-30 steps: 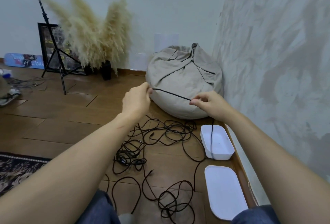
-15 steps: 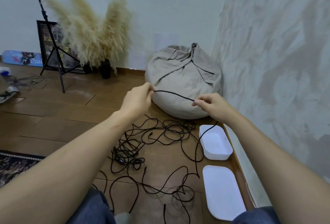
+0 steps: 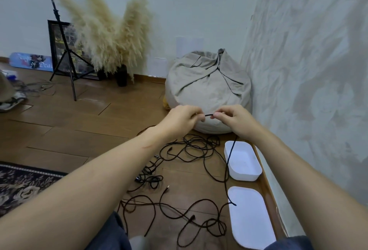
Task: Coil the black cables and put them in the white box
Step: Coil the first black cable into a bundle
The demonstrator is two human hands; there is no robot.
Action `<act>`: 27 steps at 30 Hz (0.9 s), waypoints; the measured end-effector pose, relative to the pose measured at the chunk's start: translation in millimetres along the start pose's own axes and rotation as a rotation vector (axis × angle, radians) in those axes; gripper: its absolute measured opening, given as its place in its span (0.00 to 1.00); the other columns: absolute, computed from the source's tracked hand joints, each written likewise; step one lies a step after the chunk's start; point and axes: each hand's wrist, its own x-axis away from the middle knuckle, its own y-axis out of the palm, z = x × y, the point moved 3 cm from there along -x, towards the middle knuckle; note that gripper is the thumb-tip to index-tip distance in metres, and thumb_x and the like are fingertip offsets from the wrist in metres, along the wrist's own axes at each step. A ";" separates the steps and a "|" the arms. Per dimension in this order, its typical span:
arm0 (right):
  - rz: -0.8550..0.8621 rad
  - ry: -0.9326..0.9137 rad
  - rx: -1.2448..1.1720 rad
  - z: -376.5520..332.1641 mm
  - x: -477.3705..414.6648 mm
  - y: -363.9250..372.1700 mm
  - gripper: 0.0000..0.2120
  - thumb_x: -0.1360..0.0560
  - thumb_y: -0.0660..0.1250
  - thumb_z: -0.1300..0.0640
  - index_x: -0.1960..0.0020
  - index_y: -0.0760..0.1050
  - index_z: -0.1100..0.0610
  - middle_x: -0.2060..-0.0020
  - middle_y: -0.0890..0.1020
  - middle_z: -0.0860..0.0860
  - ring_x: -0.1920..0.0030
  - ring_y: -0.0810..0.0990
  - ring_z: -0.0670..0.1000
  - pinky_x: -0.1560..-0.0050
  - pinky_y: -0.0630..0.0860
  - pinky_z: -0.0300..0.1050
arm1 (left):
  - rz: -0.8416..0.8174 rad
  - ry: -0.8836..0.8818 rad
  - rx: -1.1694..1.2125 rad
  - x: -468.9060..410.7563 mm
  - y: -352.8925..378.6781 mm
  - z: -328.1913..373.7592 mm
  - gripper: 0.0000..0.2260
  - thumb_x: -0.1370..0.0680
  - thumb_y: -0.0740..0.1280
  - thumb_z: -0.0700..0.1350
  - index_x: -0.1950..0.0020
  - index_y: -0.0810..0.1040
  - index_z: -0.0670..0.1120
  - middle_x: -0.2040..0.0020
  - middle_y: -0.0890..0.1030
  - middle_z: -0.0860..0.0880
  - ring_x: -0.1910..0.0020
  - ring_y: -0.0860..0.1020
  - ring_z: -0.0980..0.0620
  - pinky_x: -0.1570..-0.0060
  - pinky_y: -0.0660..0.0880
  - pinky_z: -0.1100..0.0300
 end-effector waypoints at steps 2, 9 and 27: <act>0.001 -0.005 -0.021 -1.5 -3.7 0.9 0.09 0.21 0.67 0.48 0.54 0.85 0.48 0.68 0.78 0.55 0.67 0.71 0.50 0.63 0.68 0.48 | 0.081 -0.022 -0.055 -4.6 -6.9 -2.0 0.08 0.16 0.62 0.50 0.50 0.80 0.53 0.57 0.82 0.54 0.56 0.80 0.50 0.56 0.75 0.54; -0.016 0.103 -0.020 16.7 5.7 -4.5 0.11 0.18 0.64 0.53 0.51 0.84 0.53 0.74 0.77 0.35 0.68 0.74 0.36 0.61 0.67 0.36 | 0.180 -0.246 -0.101 4.4 -17.8 -41.5 0.10 0.16 0.60 0.53 0.49 0.79 0.53 0.56 0.82 0.53 0.56 0.80 0.48 0.53 0.78 0.51; -0.036 0.065 0.026 5.2 -4.3 10.5 0.09 0.21 0.67 0.47 0.50 0.85 0.48 0.58 0.86 0.51 0.52 0.82 0.52 0.49 0.76 0.50 | 0.138 -0.054 -0.112 -5.8 -2.5 -11.5 0.09 0.16 0.63 0.52 0.56 0.75 0.59 0.60 0.80 0.55 0.58 0.79 0.48 0.59 0.74 0.54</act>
